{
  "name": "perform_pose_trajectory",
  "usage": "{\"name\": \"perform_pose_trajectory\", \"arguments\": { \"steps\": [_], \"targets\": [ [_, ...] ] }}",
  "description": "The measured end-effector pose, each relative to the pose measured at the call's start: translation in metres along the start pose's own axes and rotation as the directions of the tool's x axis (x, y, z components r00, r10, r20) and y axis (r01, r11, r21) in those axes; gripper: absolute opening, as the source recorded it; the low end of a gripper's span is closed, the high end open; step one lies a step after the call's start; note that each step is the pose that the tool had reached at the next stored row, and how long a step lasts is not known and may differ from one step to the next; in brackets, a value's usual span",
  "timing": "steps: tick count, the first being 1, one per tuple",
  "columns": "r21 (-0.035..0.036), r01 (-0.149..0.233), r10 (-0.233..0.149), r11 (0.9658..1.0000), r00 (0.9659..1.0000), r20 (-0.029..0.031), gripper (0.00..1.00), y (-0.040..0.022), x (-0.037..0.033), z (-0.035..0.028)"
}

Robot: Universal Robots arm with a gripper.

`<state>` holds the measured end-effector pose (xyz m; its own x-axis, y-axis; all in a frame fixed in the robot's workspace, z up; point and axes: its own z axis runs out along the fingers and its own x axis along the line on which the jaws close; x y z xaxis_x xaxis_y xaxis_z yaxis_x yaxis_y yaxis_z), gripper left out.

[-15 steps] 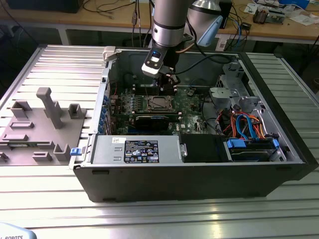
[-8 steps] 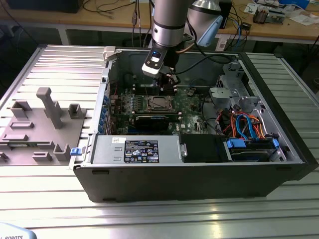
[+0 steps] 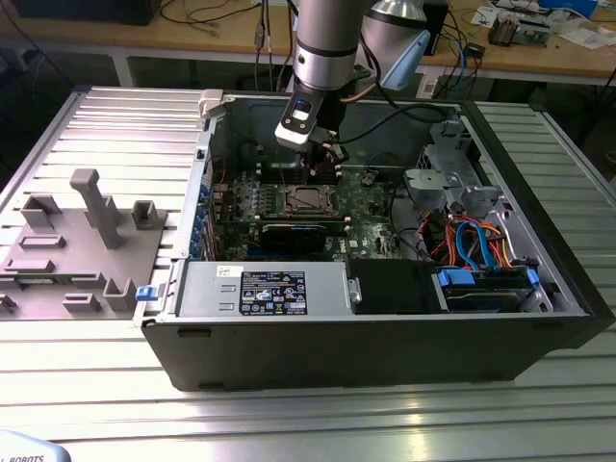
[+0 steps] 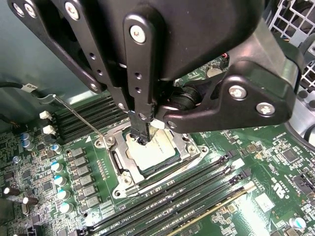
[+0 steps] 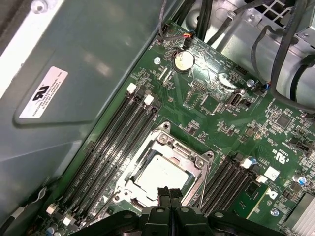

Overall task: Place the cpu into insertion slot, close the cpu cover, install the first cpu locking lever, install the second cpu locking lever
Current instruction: 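Install the first cpu locking lever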

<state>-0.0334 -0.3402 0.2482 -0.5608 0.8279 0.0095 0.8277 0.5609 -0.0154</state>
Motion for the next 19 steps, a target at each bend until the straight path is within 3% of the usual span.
{"name": "perform_pose_trajectory", "arguments": {
  "steps": [19],
  "targets": [
    [0.0003,0.025,-0.025,0.9997,0.9997,0.0004,0.11,0.0,0.0,0.0]
  ]
}}
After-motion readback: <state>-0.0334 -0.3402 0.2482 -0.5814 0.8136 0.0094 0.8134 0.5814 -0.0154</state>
